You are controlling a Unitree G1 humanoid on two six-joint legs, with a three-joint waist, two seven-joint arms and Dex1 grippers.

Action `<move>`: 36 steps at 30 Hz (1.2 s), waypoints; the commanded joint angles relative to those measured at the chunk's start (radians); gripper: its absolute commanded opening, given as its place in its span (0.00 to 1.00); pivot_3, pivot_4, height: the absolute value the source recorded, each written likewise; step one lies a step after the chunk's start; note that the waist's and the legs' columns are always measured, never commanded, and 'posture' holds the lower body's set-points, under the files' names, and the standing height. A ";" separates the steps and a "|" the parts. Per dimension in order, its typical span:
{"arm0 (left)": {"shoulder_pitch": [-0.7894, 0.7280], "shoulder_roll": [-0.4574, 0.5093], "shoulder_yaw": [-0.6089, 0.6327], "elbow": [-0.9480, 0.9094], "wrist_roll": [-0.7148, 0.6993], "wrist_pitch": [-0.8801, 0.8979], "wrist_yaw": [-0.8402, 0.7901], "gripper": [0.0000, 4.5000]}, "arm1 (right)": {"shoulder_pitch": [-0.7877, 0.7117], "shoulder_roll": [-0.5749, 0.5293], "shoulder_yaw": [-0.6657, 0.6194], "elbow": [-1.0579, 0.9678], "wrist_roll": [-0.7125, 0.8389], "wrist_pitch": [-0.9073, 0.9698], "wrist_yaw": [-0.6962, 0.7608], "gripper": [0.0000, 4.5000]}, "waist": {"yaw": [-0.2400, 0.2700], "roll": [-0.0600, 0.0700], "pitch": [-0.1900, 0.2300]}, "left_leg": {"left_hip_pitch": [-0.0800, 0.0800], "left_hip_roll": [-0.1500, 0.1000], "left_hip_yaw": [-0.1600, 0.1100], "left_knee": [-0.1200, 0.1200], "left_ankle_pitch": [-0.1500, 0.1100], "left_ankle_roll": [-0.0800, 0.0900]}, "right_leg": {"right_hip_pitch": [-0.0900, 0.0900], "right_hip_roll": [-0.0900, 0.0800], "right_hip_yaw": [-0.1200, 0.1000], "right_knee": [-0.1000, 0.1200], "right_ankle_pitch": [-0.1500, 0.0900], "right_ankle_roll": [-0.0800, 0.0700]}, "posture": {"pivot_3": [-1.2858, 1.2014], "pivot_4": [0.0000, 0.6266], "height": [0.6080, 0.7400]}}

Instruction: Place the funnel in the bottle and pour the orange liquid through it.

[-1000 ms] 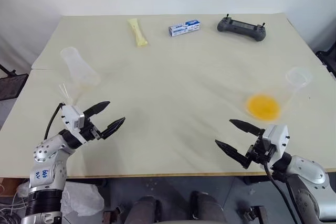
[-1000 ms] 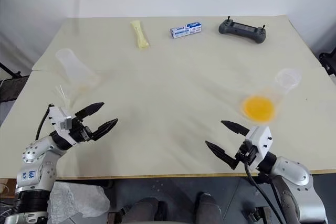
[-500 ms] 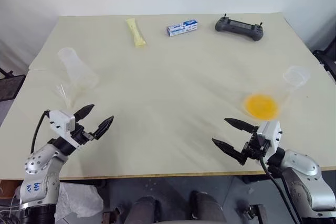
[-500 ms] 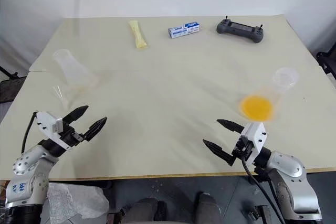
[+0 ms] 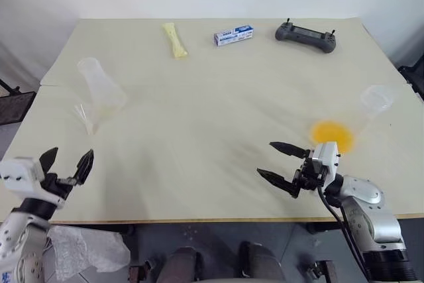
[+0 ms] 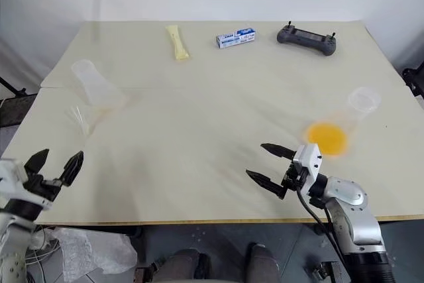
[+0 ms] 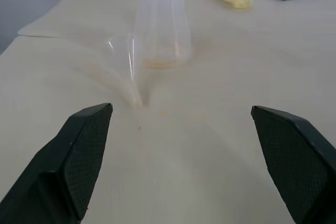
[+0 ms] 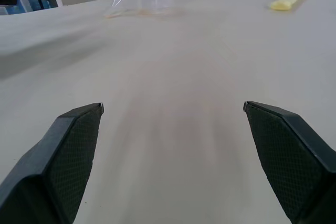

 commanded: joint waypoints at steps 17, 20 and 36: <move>-0.820 0.139 -0.226 0.917 0.274 -0.244 -0.002 1.00 | 0.091 0.012 -0.001 -0.241 0.007 0.031 -0.124 1.00 | -0.002 -0.003 0.000 | 0.000 0.003 0.003 0.001 -0.001 -0.002 | -0.001 0.008 -0.007 0.002 0.000 0.001 | 0.52 0.24 1.00; -0.910 0.133 -0.243 1.060 0.303 -0.316 0.005 1.00 | 0.080 0.008 0.001 -0.249 0.006 0.045 -0.140 1.00 | -0.001 -0.005 0.000 | 0.000 0.002 0.003 0.002 -0.001 -0.002 | -0.001 0.007 -0.007 0.002 0.001 0.001 | 0.52 0.24 1.00; -1.141 0.128 -0.285 1.394 0.363 -0.494 0.009 1.00 | 0.027 0.009 0.005 -0.246 -0.002 0.072 -0.177 1.00 | -0.002 -0.008 0.002 | -0.001 0.002 0.004 0.002 -0.001 -0.002 | -0.001 0.007 -0.007 0.002 0.001 0.002 | 0.52 0.24 1.00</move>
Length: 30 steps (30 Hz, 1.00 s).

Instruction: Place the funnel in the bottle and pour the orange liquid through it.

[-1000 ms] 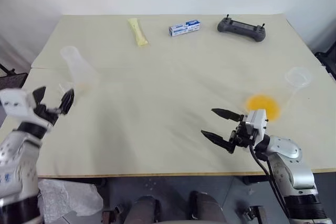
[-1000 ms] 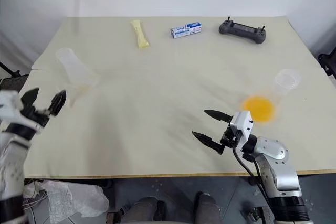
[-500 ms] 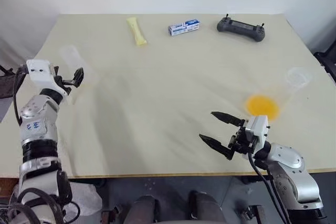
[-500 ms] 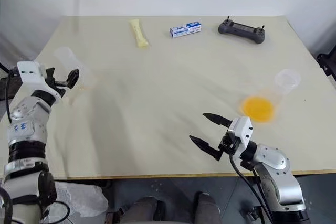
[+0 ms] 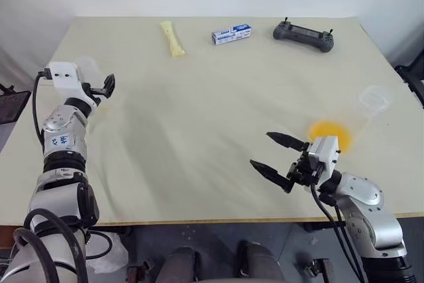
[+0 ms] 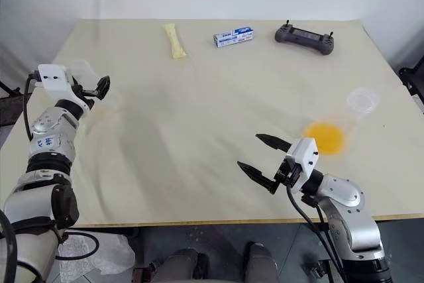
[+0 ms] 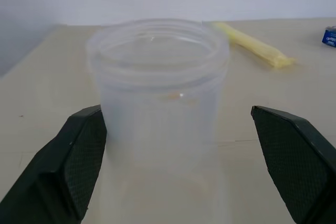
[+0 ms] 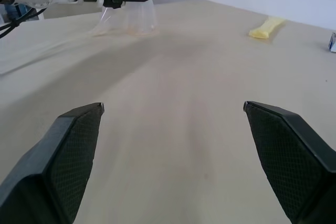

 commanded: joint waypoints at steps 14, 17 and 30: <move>-0.086 0.037 -0.001 0.015 -0.005 0.008 -0.085 0.52 | -0.025 0.002 -0.020 -0.005 -0.017 -0.029 -0.021 1.00 | -0.002 -0.001 0.001 | 0.000 0.000 0.000 0.000 0.000 0.000 | 0.000 0.000 0.000 0.000 0.000 0.000 | 0.52 0.24 1.00; -0.065 0.008 -0.039 -0.119 -0.036 0.074 -0.233 0.52 | -0.025 -0.002 -0.032 -0.003 -0.015 -0.034 -0.021 1.00 | -0.001 -0.001 0.001 | 0.000 0.000 0.000 0.000 0.000 0.000 | 0.000 0.000 0.000 0.000 0.000 0.000 | 0.52 0.24 1.00; 0.057 -0.128 -0.237 -0.676 -0.199 0.412 -0.683 0.52 | 0.005 -0.021 -0.074 -0.020 -0.008 -0.055 -0.015 1.00 | -0.009 -0.002 0.001 | -0.002 0.001 0.000 0.001 0.000 0.000 | -0.001 0.001 0.000 0.000 0.000 0.001 | 0.52 0.24 1.00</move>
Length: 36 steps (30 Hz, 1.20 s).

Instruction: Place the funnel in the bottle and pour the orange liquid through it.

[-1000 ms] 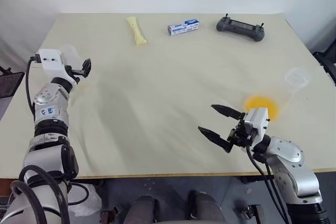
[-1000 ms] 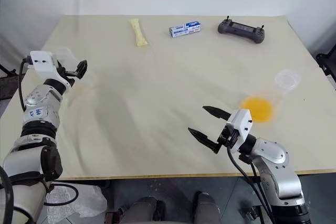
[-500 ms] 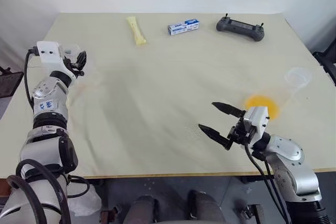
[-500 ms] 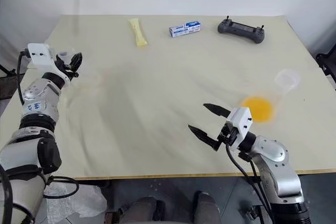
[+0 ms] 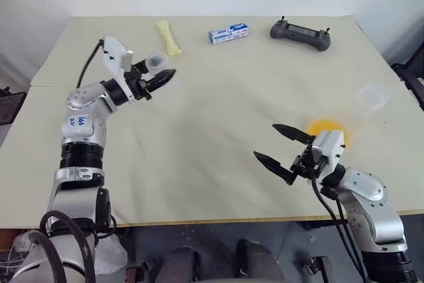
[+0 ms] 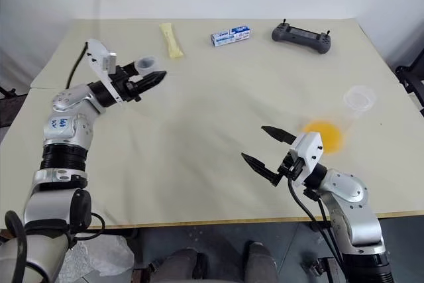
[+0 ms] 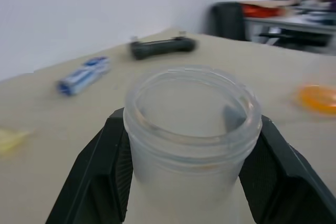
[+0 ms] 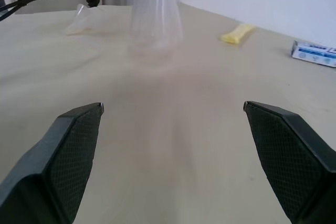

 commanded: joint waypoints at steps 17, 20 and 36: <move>0.016 -0.093 -0.136 -0.042 0.029 -0.044 -0.148 0.52 | 0.114 -0.020 -0.057 -0.134 0.022 -0.015 -0.039 1.00 | 0.008 0.000 0.000 | 0.000 0.000 0.001 0.001 0.000 0.000 | 0.000 0.000 0.001 0.000 0.000 0.000 | 0.52 0.24 1.00; 0.020 -0.100 -0.143 -0.031 0.044 -0.056 -0.138 0.52 | 0.124 -0.028 -0.059 -0.146 0.036 -0.004 -0.029 1.00 | 0.011 0.000 0.000 | 0.000 0.000 0.001 0.001 0.000 0.000 | 0.000 0.000 0.002 0.000 0.000 0.000 | 0.52 0.24 1.00; 0.115 -0.074 -0.128 -0.142 0.044 -0.010 -0.116 0.99 | 0.100 -0.063 -0.067 -0.128 0.059 -0.003 0.014 1.00 | 0.009 0.000 0.000 | 0.000 0.000 0.000 0.001 0.000 0.001 | 0.001 -0.001 0.002 0.000 0.000 0.000 | 0.52 0.24 1.00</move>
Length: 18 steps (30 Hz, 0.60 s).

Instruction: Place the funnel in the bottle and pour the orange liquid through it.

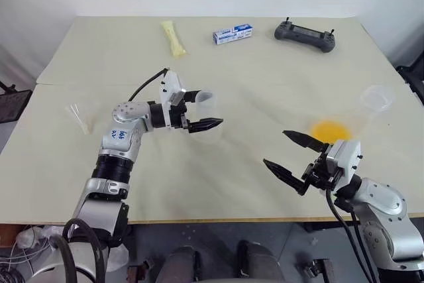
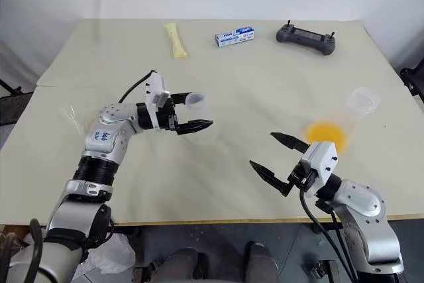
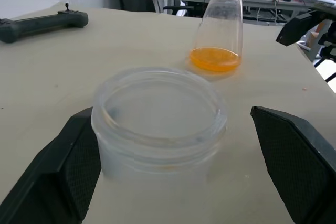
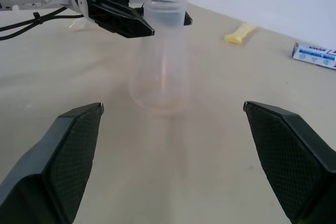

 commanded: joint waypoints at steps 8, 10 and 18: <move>0.039 0.030 0.050 -0.070 -0.012 0.022 0.074 0.99 | 0.001 -0.011 -0.018 -0.020 0.019 -0.016 0.026 1.00 | 0.002 0.000 0.000 | 0.000 0.000 0.000 0.000 0.000 0.000 | 0.000 0.000 0.000 0.000 0.000 0.000 | 0.52 0.24 1.00; 0.041 0.040 0.058 -0.072 -0.016 0.037 0.078 0.99 | -0.001 -0.011 -0.015 -0.017 0.018 -0.018 0.030 1.00 | 0.001 0.000 0.000 | 0.000 0.000 0.000 0.000 0.000 0.000 | 0.000 0.000 0.000 0.000 0.000 0.000 | 0.52 0.24 1.00; 0.079 0.127 0.075 -0.113 -0.029 0.092 0.044 0.99 | -0.009 -0.018 -0.018 0.002 0.023 -0.012 0.054 1.00 | -0.001 0.000 0.000 | 0.000 0.000 0.000 0.000 0.000 0.000 | 0.000 0.000 0.000 0.000 0.000 0.000 | 0.52 0.24 1.00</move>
